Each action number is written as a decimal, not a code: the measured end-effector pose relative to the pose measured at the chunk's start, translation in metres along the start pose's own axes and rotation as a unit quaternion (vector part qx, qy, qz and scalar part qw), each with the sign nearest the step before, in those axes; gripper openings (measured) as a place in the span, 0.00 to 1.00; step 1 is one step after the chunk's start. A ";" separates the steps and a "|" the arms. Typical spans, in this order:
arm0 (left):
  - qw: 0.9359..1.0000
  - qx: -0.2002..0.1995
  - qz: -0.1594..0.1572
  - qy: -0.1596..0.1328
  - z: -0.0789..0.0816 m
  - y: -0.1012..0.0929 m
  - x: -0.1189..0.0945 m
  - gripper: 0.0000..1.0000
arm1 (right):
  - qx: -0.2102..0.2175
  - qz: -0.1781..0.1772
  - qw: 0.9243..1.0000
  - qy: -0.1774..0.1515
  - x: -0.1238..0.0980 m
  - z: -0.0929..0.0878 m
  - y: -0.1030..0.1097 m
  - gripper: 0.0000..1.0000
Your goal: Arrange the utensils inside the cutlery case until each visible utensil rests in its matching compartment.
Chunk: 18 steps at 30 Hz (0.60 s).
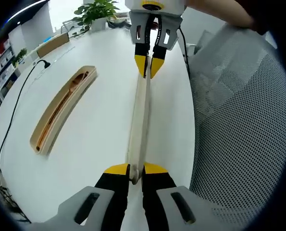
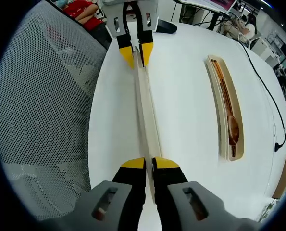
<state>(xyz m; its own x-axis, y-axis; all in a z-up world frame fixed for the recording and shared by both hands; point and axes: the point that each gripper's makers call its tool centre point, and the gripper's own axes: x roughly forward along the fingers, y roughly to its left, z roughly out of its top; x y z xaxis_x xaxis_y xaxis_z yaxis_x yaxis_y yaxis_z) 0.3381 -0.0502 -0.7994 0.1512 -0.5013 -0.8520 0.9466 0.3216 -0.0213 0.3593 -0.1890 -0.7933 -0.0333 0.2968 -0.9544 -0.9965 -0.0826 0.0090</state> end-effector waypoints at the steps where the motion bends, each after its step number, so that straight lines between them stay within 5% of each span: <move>1: 1.000 -0.005 0.000 -0.004 0.000 0.001 0.000 0.09 | 0.002 0.003 1.000 -0.001 0.000 0.000 0.001 0.02; 18: 0.998 -0.032 0.002 -0.047 0.001 -0.002 0.008 0.11 | 0.088 0.063 0.993 -0.046 -0.004 -0.007 0.010 0.03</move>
<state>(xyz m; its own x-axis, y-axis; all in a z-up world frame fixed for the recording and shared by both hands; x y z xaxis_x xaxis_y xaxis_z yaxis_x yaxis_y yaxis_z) 0.3377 -0.0551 -0.8055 0.1841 -0.5722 -0.7992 0.9265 0.3725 -0.0533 0.3504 -0.1974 -0.7918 -0.1574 0.3804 -0.9113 -0.9817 0.0398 0.1862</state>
